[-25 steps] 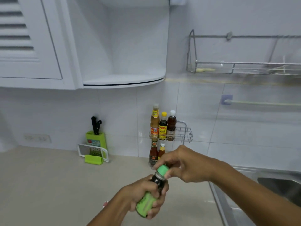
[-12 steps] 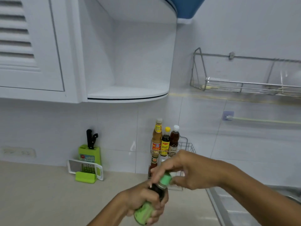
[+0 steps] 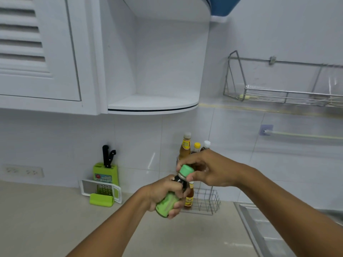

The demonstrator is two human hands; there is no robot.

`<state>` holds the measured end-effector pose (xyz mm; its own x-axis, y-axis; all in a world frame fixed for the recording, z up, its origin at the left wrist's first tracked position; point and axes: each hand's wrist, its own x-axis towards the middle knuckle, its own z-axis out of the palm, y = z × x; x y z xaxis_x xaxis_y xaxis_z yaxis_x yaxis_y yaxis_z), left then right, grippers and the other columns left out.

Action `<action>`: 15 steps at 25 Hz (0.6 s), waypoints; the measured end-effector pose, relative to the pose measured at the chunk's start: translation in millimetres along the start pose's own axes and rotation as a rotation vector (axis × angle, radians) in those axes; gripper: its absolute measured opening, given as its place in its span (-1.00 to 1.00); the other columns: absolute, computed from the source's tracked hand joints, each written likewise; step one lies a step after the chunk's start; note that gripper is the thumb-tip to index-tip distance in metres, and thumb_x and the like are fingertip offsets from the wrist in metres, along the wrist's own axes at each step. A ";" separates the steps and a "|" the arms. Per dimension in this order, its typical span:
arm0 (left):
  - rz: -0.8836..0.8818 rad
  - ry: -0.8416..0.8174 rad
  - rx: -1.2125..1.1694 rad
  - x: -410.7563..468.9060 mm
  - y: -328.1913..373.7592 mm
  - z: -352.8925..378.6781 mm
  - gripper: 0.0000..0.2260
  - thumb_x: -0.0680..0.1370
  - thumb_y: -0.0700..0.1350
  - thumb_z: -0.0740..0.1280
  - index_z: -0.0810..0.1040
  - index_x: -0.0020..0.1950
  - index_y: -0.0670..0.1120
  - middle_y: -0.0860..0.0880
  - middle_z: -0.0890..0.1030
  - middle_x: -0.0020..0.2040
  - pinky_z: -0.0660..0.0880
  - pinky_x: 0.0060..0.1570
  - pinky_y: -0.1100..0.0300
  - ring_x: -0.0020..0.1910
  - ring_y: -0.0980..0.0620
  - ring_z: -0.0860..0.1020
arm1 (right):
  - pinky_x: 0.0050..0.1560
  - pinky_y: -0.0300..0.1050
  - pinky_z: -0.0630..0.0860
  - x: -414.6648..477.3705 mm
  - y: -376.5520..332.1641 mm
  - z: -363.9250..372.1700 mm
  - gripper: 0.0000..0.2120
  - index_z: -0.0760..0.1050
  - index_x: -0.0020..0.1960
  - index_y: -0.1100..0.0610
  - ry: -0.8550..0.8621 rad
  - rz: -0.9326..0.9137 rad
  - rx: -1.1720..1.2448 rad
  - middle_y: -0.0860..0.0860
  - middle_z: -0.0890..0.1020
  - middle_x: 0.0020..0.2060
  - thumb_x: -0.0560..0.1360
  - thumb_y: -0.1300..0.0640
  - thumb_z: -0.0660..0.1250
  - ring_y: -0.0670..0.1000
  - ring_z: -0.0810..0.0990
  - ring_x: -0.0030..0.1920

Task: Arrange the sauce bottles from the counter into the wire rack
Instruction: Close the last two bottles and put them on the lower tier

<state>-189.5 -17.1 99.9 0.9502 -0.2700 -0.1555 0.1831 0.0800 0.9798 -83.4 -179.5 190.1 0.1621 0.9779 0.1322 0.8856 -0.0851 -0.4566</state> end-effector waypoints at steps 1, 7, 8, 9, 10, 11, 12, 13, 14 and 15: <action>-0.037 -0.079 -0.076 -1.2 -1.5 -3.0 -0.89 0.29 -0.23 0.27 0.41 -0.22 -0.19 -0.12 0.43 -0.48 0.43 -0.48 0.23 -0.59 -0.02 0.45 | 0.10 -0.06 0.64 0.3 0.3 -1.4 -0.76 0.65 0.20 -0.01 -0.004 -0.005 0.008 -0.16 0.69 0.01 0.56 0.20 0.45 -0.05 0.67 0.06; 0.075 0.331 0.398 9.9 -5.2 16.7 -0.96 0.33 -0.20 0.34 0.51 -0.31 -0.10 -0.09 0.48 -0.46 0.44 -0.43 0.05 -0.57 -0.07 0.45 | -0.34 -0.21 0.58 1.1 7.5 8.7 -0.34 0.68 -0.15 0.22 -0.043 0.297 -0.140 0.09 0.72 -0.38 0.61 -0.34 0.15 0.11 0.71 -0.41; 0.141 0.454 0.489 14.5 -5.4 23.7 -0.98 0.33 -0.18 0.37 0.56 -0.27 -0.08 -0.05 0.51 -0.45 0.44 -0.46 0.05 -0.56 -0.05 0.46 | -0.37 -0.22 0.55 0.0 12.5 10.8 -0.16 0.66 -0.22 0.26 -0.030 0.415 -0.112 0.13 0.70 -0.43 0.58 -0.45 0.00 0.19 0.67 -0.46; 0.175 0.514 0.497 18.8 -6.8 27.8 -0.94 0.34 -0.16 0.38 0.58 -0.21 -0.10 -0.03 0.52 -0.44 0.45 -0.49 0.07 -0.56 -0.03 0.47 | -0.39 -0.24 0.53 -2.4 16.7 9.2 -0.07 0.68 -0.21 0.26 -0.023 0.476 -0.056 0.14 0.70 -0.42 0.55 -0.50 -0.10 0.19 0.64 -0.47; 0.167 0.516 0.446 19.9 -7.4 29.9 -0.91 0.35 -0.17 0.37 0.56 -0.18 -0.14 -0.06 0.52 -0.43 0.45 -0.49 0.10 -0.57 -0.03 0.46 | -0.39 -0.26 0.51 -4.7 20.9 5.2 -0.08 0.71 -0.12 0.22 -0.005 0.475 0.010 0.11 0.73 -0.36 0.54 -0.51 -0.11 0.15 0.64 -0.44; 0.134 0.471 0.356 19.0 -6.8 30.2 -0.92 0.36 -0.19 0.35 0.52 -0.19 -0.19 -0.09 0.51 -0.43 0.44 -0.47 0.11 -0.57 -0.04 0.45 | -0.36 -0.24 0.52 -7.6 25.0 1.1 -0.21 0.71 0.01 0.15 0.024 0.419 0.068 0.05 0.75 -0.30 0.57 -0.46 -0.03 0.10 0.67 -0.39; 0.089 0.404 0.272 15.9 -6.3 28.9 -0.94 0.37 -0.22 0.33 0.49 -0.21 -0.20 -0.14 0.49 -0.43 0.43 -0.45 0.11 -0.57 -0.07 0.43 | -0.31 -0.21 0.54 -11.2 27.7 -0.5 -0.41 0.68 0.13 0.08 0.055 0.319 0.096 -0.02 0.74 -0.23 0.61 -0.36 0.12 0.03 0.69 -0.33; 0.051 0.326 0.203 12.6 -5.4 26.4 -0.95 0.38 -0.24 0.31 0.46 -0.24 -0.20 -0.17 0.47 -0.43 0.42 -0.44 0.11 -0.55 -0.08 0.43 | -0.26 -0.20 0.55 -14.0 29.3 1.6 -0.58 0.66 0.19 0.04 0.093 0.205 0.066 -0.08 0.71 -0.20 0.61 -0.24 0.25 -0.06 0.68 -0.29; 0.028 0.267 0.166 10.0 -3.9 23.9 -0.94 0.39 -0.25 0.30 0.44 -0.25 -0.21 -0.18 0.46 -0.42 0.42 -0.44 0.11 -0.54 -0.08 0.43 | -0.24 -0.21 0.53 -15.3 29.5 6.8 -0.68 0.66 0.16 0.05 0.127 0.128 0.012 -0.11 0.68 -0.22 0.60 -0.15 0.33 -0.12 0.62 -0.30; 0.020 0.260 0.182 10.4 -4.0 22.3 -0.92 0.39 -0.24 0.31 0.43 -0.25 -0.22 -0.18 0.47 -0.42 0.42 -0.43 0.11 -0.53 -0.08 0.44 | -0.27 -0.21 0.47 -15.1 31.5 15.6 -0.72 0.66 0.06 0.09 0.155 0.110 -0.028 -0.12 0.63 -0.28 0.60 -0.11 0.35 -0.15 0.54 -0.34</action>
<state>-186.0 -41.6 97.1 0.9901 -0.0139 -0.1395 0.1375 -0.0970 0.9857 -64.7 -194.0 160.0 0.3221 0.9214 0.2176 0.8701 -0.1975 -0.4516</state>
